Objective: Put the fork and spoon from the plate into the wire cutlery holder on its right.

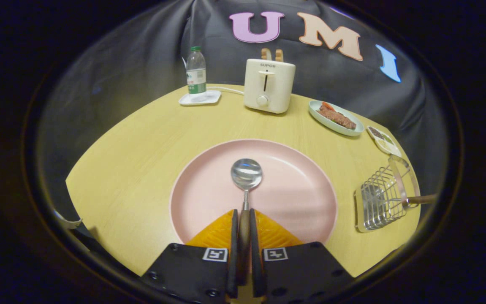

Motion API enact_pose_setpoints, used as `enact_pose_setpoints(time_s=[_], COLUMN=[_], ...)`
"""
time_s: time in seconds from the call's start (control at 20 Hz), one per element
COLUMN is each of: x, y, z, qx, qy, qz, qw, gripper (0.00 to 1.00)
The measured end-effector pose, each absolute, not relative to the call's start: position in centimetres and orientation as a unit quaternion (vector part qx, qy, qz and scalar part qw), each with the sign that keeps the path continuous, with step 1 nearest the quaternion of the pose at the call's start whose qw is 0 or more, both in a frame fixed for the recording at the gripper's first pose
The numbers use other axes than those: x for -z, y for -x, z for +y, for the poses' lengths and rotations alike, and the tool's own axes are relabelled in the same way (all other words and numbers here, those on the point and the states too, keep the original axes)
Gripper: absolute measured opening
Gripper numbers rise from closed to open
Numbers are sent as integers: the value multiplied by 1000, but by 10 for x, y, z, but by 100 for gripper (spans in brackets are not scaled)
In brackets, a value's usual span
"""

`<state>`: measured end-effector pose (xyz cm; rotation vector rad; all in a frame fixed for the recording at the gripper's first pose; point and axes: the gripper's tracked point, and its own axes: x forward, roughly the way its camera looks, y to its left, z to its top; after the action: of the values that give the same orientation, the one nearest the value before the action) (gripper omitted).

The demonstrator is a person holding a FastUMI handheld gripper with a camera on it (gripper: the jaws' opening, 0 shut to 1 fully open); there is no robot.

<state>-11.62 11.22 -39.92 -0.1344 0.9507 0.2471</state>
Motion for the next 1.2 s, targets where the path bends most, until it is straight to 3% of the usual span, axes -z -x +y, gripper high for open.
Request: enact_pose_setpoints(time_s=[0.15,0.65,1.2], x=[401,353,295], y=[113,110,91], z=[104,68,-27], qx=[-118,-158,-150], qy=[75,97,123], qz=[464,496,539], qw=[875,848,820], gripper=[7,7,7])
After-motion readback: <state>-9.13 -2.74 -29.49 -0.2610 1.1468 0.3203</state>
